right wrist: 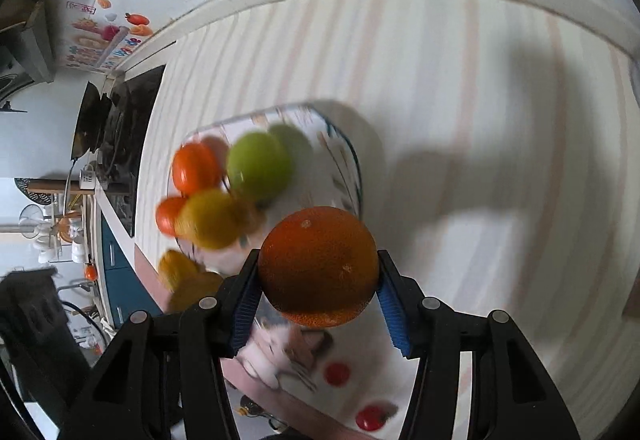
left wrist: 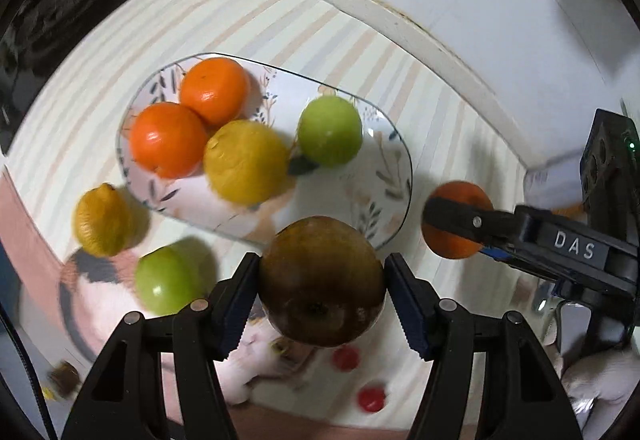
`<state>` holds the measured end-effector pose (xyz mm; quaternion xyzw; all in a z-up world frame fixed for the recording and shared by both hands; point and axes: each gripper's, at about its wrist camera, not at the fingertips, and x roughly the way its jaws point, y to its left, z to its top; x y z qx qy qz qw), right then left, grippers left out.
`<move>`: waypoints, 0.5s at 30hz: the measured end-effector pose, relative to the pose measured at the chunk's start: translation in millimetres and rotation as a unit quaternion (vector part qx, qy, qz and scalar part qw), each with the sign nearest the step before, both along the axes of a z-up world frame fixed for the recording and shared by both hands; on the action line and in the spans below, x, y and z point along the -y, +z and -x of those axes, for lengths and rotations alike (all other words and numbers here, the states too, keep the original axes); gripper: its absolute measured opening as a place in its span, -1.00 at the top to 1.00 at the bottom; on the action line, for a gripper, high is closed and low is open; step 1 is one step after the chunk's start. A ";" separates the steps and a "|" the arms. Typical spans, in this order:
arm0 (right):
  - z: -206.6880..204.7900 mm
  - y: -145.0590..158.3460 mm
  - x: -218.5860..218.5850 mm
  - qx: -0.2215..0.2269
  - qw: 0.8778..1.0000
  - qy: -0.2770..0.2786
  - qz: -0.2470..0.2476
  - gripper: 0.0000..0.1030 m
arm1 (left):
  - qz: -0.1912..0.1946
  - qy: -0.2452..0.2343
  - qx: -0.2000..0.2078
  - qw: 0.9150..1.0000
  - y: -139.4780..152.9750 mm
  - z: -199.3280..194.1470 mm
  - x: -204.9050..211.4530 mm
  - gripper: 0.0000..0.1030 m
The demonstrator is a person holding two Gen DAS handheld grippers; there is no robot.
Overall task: Organize fruits
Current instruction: 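Lower both fruits onto the oval plate and open both grippers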
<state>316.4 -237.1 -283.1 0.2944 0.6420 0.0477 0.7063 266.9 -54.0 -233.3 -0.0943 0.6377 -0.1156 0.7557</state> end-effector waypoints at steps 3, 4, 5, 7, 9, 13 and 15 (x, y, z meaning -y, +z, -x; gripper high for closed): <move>-15.7 -7.6 5.5 -0.017 1.000 0.000 -0.016 -0.11 | 0.011 0.023 -0.013 1.000 -11.9 -8.5 4.6 -0.19; -18.4 -10.3 9.3 -0.022 1.000 -0.001 -0.018 -0.11 | 0.010 0.027 -0.014 1.000 -14.1 -10.4 3.4 -0.19; -23.4 -15.3 8.7 -0.028 0.999 0.000 -0.022 -0.11 | 0.009 0.029 -0.015 0.999 -15.0 -11.6 4.5 -0.19; -28.2 -22.7 7.0 -0.037 0.999 -0.002 -0.027 -0.11 | 0.007 0.031 -0.022 0.999 -20.0 -13.1 3.2 -0.19; -29.8 -29.2 6.2 -0.045 0.998 -0.001 -0.034 -0.12 | 0.007 0.033 -0.027 0.999 -22.1 -17.7 1.6 -0.19; -26.3 -34.2 12.7 -0.057 0.998 -0.002 -0.032 -0.32 | 0.001 0.031 -0.040 0.999 -33.0 -26.4 4.3 -0.20; -25.8 -30.1 16.0 -0.050 0.998 -0.007 -0.024 -0.56 | 0.000 0.030 -0.045 0.999 -38.5 -31.7 7.5 -0.20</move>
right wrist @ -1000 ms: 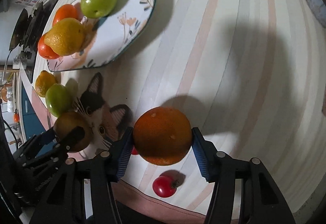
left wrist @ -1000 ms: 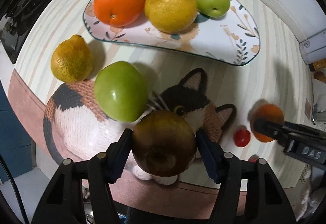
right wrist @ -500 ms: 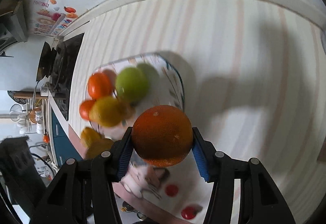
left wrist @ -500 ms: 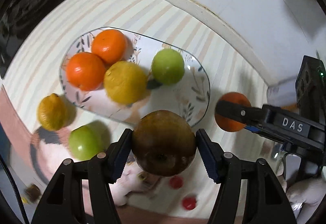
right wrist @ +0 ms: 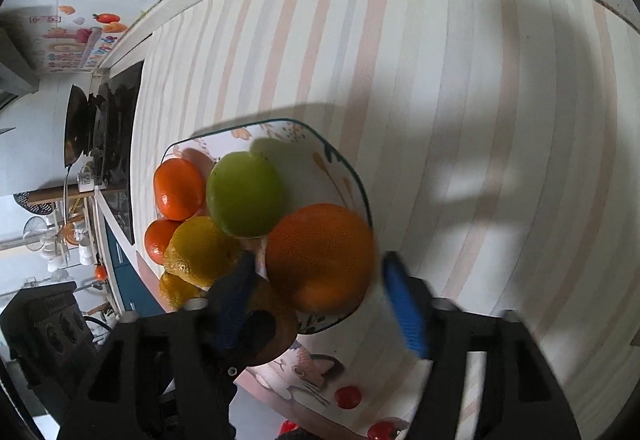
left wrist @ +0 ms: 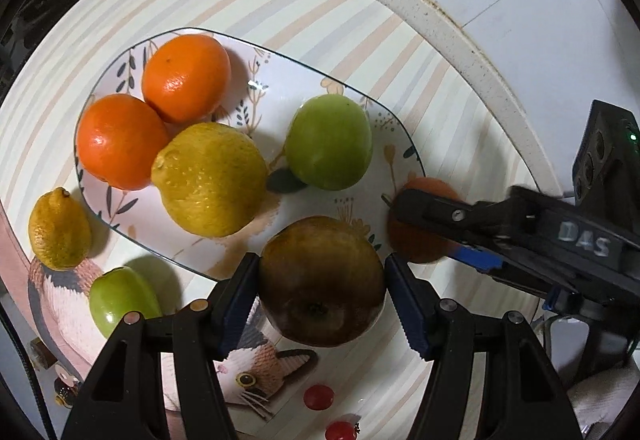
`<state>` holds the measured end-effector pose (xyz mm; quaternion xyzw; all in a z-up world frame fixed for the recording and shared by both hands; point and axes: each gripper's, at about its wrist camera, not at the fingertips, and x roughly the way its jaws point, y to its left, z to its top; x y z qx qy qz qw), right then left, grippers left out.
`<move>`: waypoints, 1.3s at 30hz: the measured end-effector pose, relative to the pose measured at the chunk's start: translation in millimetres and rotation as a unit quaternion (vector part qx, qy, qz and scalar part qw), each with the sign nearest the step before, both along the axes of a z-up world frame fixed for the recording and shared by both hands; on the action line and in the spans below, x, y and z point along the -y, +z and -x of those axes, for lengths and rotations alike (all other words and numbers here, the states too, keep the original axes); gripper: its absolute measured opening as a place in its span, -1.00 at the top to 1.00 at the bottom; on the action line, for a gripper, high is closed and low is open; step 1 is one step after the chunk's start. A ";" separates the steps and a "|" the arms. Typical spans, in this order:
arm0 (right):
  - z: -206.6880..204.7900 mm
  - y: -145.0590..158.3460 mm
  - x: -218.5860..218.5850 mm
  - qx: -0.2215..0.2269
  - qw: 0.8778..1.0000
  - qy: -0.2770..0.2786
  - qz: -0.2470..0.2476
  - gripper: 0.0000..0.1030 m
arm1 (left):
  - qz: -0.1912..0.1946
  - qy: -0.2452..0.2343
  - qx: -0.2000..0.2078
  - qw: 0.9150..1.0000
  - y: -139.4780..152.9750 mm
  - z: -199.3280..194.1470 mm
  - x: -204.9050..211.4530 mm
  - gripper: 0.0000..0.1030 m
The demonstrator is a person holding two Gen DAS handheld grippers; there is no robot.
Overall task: Organize fruits
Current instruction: 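Lower both fruits onto the oval plate and open both grippers, then lift both grippers away from the plate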
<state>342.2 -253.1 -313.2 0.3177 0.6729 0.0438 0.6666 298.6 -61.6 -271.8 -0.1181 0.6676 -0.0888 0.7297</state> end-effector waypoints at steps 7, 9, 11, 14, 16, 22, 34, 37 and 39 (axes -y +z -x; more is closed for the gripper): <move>6.7 14.4 5.0 0.008 1.000 0.009 0.023 -0.74 | -0.015 -0.007 0.027 0.999 7.3 4.0 1.0 -0.69; 10.2 19.9 5.1 0.011 0.999 0.016 0.039 -0.74 | -0.028 -0.013 0.039 0.999 15.0 6.8 -0.8 -0.69; 14.2 25.4 4.8 0.018 0.998 0.019 0.053 -0.75 | -0.034 -0.015 0.045 0.998 19.4 6.0 -4.4 -0.69; 23.6 37.0 2.1 0.034 0.995 0.028 0.094 -0.76 | -0.065 -0.012 0.060 0.996 28.9 9.2 -18.4 -0.69; 30.1 43.2 -1.5 0.045 0.991 0.037 0.117 -0.76 | -0.092 -0.008 0.073 0.993 33.6 9.2 -30.0 -0.69; 57.3 63.3 -27.7 0.073 0.979 0.065 0.178 -0.76 | -0.154 -0.008 0.098 0.983 43.0 16.2 -60.9 -0.69; 118.5 109.3 -65.1 0.112 0.964 0.095 0.223 -0.76 | -0.171 -0.011 0.141 0.975 86.8 62.4 -90.5 -0.69; 136.0 132.2 -68.7 0.129 0.959 0.096 0.231 -0.76 | -0.164 -0.018 0.157 0.974 104.4 77.6 -86.2 -0.69; 149.3 153.0 -70.4 0.146 0.954 0.096 0.242 -0.76 | -0.159 -0.024 0.170 0.972 117.0 87.3 -82.7 -0.69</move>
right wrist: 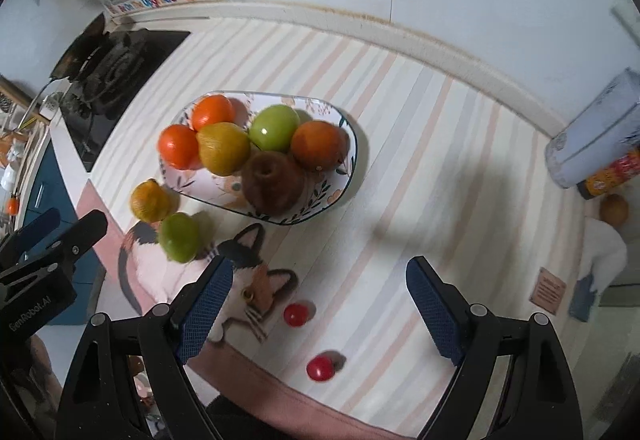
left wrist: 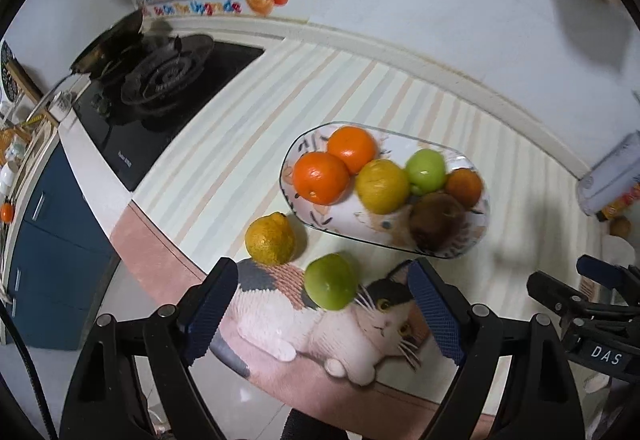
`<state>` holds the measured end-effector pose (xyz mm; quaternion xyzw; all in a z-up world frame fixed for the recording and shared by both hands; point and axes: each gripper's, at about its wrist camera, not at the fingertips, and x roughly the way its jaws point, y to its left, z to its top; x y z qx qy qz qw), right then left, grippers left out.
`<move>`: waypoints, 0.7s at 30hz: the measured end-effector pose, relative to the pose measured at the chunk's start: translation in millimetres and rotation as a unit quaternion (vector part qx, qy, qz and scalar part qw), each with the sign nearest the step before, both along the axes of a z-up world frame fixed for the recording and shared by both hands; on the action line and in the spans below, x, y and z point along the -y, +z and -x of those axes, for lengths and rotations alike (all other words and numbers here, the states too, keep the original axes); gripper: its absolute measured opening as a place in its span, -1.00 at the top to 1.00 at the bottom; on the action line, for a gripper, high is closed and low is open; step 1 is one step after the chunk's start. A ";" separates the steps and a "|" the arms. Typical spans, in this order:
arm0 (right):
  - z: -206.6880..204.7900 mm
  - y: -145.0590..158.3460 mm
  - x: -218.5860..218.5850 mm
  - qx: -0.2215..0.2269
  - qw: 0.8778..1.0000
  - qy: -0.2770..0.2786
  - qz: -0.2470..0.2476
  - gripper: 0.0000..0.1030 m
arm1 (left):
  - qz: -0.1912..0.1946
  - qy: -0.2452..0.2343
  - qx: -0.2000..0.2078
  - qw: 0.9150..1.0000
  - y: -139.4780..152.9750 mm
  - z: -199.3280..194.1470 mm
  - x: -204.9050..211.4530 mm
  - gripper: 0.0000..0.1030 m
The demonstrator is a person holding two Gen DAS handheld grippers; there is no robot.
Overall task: Organize fruits
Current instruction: 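Lift both grippers away from the plate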
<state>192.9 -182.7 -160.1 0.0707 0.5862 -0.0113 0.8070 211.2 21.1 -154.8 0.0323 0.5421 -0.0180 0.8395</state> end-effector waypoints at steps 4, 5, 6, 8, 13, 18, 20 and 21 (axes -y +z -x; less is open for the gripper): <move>22.8 38.1 -2.6 0.033 0.999 0.002 0.010 -0.76 | 0.006 -0.014 0.023 1.000 29.8 21.5 5.7 -0.69; 29.7 49.3 -3.5 0.042 0.999 0.003 0.012 -0.76 | 0.008 -0.016 0.029 0.999 36.4 26.3 6.4 -0.69; 34.3 56.4 -3.9 0.049 0.999 0.004 0.012 -0.76 | 0.012 -0.019 0.034 0.999 43.6 31.5 6.8 -0.69; 44.5 72.0 -5.2 0.060 0.998 0.006 0.011 -0.76 | 0.019 -0.021 0.039 0.999 54.6 39.6 7.1 -0.69; 69.4 107.9 -9.0 0.084 0.996 0.010 0.007 -0.76 | 0.033 -0.030 0.056 0.997 85.0 60.9 6.8 -0.69; 90.3 135.9 -8.3 0.103 0.995 0.005 0.005 -0.76 | 0.041 -0.039 0.071 0.996 107.2 75.7 6.1 -0.69; 97.0 143.0 -7.9 0.107 0.994 0.004 0.002 -0.76 | 0.044 -0.041 0.074 0.995 113.3 81.0 5.6 -0.69; 99.5 145.8 -7.8 0.109 0.994 0.003 0.000 -0.76 | 0.044 -0.042 0.076 0.995 116.4 83.4 5.3 -0.69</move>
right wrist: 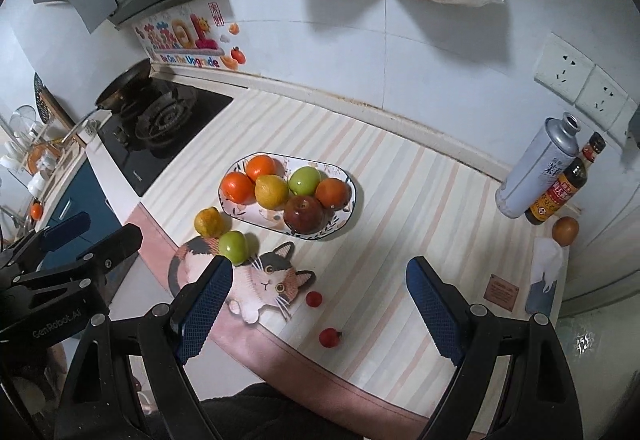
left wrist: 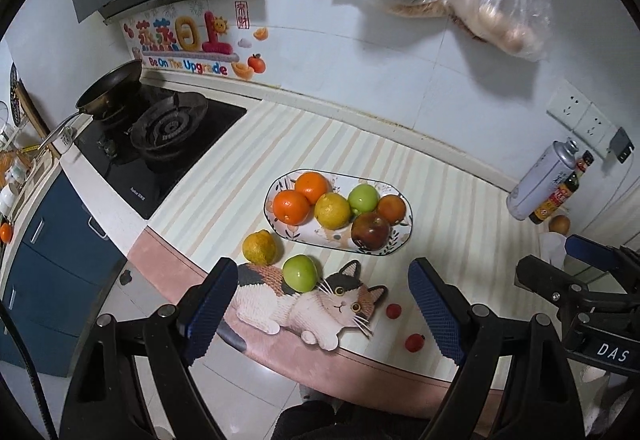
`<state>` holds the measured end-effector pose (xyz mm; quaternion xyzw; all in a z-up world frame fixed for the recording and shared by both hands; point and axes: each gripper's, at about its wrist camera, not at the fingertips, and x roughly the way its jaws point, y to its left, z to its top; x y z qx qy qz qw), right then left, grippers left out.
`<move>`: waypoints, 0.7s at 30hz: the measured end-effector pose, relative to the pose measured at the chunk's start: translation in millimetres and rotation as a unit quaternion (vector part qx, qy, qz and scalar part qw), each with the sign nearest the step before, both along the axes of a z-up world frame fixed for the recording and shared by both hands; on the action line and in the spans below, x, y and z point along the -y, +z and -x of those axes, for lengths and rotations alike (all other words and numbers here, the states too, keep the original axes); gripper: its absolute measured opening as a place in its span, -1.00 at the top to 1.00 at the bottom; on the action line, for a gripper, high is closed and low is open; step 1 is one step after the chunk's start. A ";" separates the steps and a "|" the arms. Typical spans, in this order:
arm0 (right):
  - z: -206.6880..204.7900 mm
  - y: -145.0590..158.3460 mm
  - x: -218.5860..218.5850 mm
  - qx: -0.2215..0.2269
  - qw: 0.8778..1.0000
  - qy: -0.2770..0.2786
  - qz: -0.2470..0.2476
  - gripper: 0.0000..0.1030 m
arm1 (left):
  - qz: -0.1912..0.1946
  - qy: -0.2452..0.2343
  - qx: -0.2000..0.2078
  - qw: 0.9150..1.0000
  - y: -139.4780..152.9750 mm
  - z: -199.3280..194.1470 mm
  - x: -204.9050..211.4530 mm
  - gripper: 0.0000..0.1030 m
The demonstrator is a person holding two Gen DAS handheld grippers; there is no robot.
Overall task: Organize fruits
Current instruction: 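Lift both grippers away from the plate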
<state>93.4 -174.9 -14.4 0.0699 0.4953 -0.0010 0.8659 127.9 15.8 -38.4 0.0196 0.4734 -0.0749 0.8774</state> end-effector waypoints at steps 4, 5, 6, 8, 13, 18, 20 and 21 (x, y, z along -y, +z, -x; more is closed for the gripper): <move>5.5 6.3 0.4 0.002 1.000 -0.001 -0.007 -0.77 | 0.001 -0.001 0.009 1.000 7.2 7.5 0.5 -0.69; 6.1 6.8 -0.1 0.003 1.000 -0.001 -0.004 -0.77 | 0.000 -0.001 0.011 1.000 8.2 8.9 0.9 -0.69; 6.8 7.4 0.0 0.003 1.000 -0.001 -0.003 -0.77 | 0.001 -0.001 0.012 1.000 8.7 10.0 1.1 -0.69; 7.1 7.4 0.8 0.003 1.000 -0.002 -0.011 -0.77 | 0.000 -0.002 0.010 1.000 8.2 11.4 2.4 -0.69; 4.1 6.7 3.6 0.006 1.000 -0.006 -0.010 -0.77 | -0.005 -0.004 0.009 1.000 7.3 11.3 5.8 -0.69; -3.0 0.4 8.3 0.001 0.999 -0.014 -0.030 -0.77 | -0.002 -0.005 0.003 1.000 4.3 7.6 9.3 -0.69; -7.7 -5.2 8.9 -0.005 0.999 -0.017 -0.042 -0.77 | -0.003 -0.005 -0.002 1.000 1.9 3.5 9.6 -0.69; -9.7 -7.5 9.9 -0.007 0.999 -0.019 -0.048 -0.77 | -0.002 -0.005 -0.005 1.000 0.9 0.9 9.4 -0.69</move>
